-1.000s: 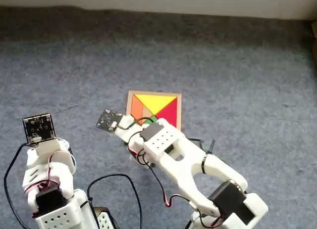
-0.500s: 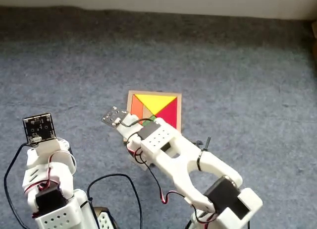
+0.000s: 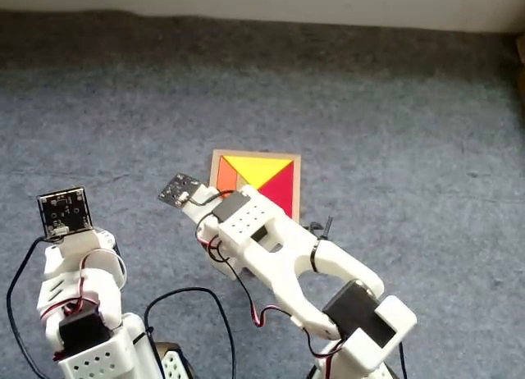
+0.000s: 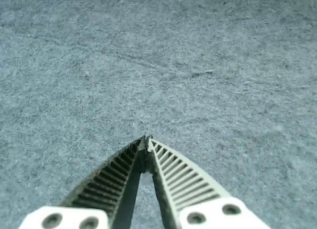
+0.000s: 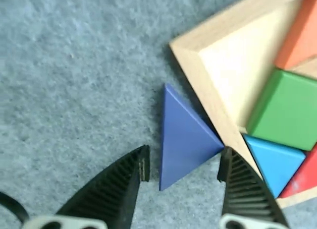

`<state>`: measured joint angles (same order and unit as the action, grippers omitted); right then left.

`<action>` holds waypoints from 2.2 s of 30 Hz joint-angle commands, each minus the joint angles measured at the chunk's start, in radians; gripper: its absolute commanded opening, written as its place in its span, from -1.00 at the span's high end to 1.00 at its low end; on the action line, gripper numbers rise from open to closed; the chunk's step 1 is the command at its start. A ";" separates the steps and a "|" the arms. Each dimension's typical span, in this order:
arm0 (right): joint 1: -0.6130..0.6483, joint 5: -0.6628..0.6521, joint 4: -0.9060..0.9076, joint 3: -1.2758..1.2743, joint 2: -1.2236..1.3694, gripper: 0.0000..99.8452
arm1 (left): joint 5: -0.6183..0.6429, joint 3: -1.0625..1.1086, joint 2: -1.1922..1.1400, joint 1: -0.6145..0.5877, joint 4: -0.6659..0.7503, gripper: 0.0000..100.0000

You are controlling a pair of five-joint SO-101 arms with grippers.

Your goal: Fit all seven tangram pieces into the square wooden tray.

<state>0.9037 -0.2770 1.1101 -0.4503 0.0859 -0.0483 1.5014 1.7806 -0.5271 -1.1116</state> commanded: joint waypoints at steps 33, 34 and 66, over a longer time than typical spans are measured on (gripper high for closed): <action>0.051 -0.101 -0.077 0.010 0.018 0.43 | -0.008 -0.005 0.039 -0.010 0.020 0.94; 0.053 -0.120 -0.076 0.010 0.031 0.43 | -0.008 -0.005 0.039 -0.010 0.020 0.94; -0.077 -0.140 -0.088 -0.025 -0.166 0.72 | -0.008 -0.001 0.039 -0.008 0.021 0.94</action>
<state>0.8761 -0.4104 1.0518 -0.4810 0.0184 -0.0483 1.5044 1.7806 -0.5271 -1.1116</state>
